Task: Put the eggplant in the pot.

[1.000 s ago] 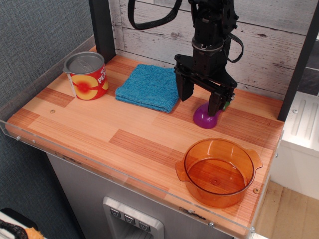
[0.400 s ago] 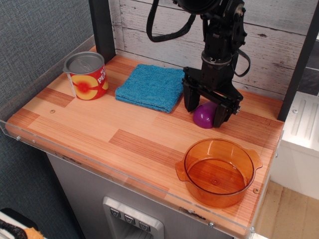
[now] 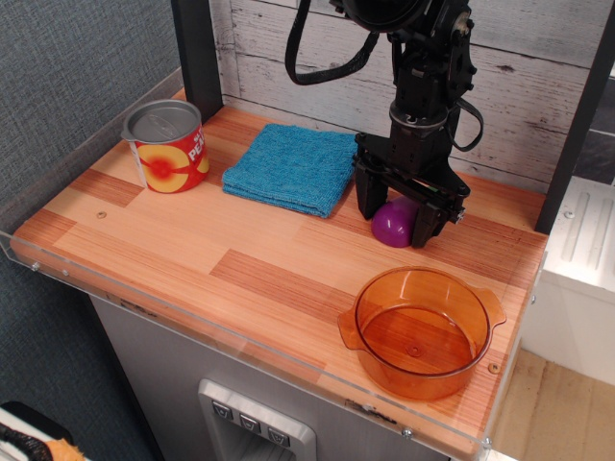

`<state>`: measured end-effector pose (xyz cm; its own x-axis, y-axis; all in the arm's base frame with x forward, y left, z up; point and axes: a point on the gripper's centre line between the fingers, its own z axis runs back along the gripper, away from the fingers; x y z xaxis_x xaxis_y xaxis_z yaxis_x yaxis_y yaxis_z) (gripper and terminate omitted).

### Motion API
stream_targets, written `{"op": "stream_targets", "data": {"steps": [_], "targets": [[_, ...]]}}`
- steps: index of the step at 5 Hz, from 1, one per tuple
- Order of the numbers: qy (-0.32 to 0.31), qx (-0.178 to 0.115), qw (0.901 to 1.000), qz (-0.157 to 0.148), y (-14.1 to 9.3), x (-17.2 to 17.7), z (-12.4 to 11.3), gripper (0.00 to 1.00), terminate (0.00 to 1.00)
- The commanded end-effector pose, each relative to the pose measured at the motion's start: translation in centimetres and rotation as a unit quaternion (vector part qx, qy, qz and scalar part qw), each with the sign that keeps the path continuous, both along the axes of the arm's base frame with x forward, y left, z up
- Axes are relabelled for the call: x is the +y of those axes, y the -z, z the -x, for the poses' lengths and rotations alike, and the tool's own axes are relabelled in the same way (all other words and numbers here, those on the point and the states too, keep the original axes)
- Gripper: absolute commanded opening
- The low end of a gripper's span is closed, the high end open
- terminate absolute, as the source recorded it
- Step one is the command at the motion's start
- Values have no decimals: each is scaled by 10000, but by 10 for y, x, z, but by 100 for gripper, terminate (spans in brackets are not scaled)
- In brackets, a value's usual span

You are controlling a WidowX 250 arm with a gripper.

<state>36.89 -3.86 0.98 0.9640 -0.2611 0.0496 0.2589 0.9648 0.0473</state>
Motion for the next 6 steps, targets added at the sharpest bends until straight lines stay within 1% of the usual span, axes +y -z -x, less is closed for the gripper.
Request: {"op": "stream_targets", "data": {"steps": [1, 3, 4, 5, 6], "targets": [[-52, -274, 9996, 43, -17, 3, -3, 0, 0], [-231, -427, 9987, 157, -38, 11, 3, 0, 0], [-337, -454, 9984, 53, -49, 18, 12, 0, 0], [-366, -565, 9977, 21, -60, 23, 25, 0, 0], [-266, -654, 9974, 175, -78, 15, 39, 0, 0]]}}
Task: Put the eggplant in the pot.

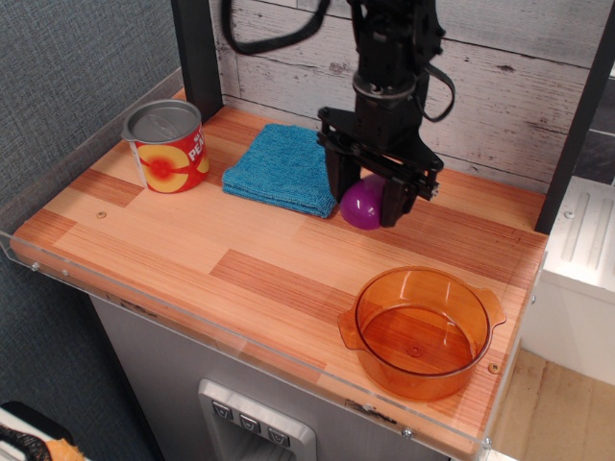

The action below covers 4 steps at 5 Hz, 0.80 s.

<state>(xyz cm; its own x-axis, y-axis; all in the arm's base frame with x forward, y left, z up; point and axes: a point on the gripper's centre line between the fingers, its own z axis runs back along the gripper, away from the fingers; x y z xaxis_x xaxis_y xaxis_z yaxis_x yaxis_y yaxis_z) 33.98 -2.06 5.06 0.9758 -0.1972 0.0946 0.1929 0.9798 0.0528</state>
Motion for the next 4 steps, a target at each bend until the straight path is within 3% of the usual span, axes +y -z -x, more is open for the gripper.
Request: {"op": "stream_targets", "data": {"steps": [1, 4], "targets": [[186, -509, 9984, 147, -51, -14, 31, 0, 0], [-152, -647, 9974, 270, -47, -56, 80, 0, 0]]}}
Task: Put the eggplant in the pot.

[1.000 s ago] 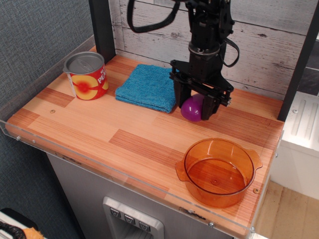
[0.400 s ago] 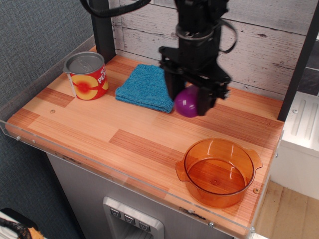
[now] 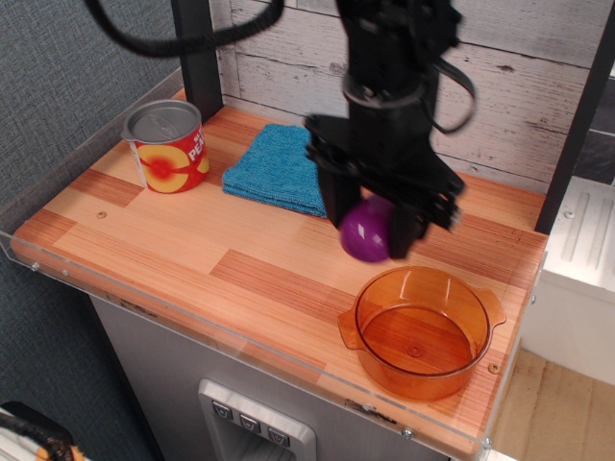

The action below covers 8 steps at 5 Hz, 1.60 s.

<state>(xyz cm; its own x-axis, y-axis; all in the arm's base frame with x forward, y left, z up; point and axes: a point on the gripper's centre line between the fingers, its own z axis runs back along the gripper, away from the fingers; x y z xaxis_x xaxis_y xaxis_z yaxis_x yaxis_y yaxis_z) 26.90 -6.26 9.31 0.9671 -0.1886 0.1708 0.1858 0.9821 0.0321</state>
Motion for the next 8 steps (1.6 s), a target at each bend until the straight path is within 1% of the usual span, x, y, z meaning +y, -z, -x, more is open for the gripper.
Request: {"op": "stream_targets", "data": {"steps": [1, 2, 3, 5, 6, 7, 8], "targets": [[-405, -246, 9987, 195, 9, -25, 16, 0, 0], [-472, -139, 9985, 232, 24, -31, 20, 0, 0], [-533, -76, 9983, 216, 33, -32, 19, 0, 0], [-501, -82, 9986, 169, 45, -38, 15, 0, 0], [-553, -82, 9982, 220, 48, -37, 15, 100, 0], [-561, -53, 9981, 249, 49, -34, 14, 100, 0], [-547, -77, 9980, 313, 43, -34, 14, 100, 0]]}}
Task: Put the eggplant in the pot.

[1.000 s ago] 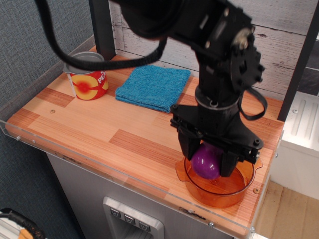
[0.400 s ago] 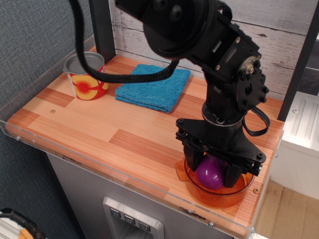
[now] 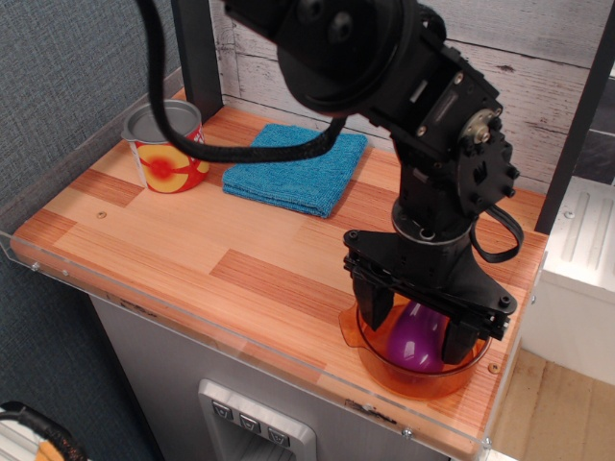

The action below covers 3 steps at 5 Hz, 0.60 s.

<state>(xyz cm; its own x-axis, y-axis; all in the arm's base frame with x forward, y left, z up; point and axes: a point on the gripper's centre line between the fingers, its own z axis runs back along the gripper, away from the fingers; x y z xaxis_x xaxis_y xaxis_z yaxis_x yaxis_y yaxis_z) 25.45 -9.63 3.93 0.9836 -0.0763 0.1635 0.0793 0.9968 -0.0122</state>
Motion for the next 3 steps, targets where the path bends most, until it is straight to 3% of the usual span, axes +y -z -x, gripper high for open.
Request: {"op": "stream_targets", "data": {"steps": [1, 2, 3], "targets": [[-23, -256, 9995, 177, -24, 2, -2, 100, 0], [-42, -360, 9992, 152, -43, 8, -3, 100, 0], [-196, -488, 9986, -79, -67, 20, -5, 100, 0]]}}
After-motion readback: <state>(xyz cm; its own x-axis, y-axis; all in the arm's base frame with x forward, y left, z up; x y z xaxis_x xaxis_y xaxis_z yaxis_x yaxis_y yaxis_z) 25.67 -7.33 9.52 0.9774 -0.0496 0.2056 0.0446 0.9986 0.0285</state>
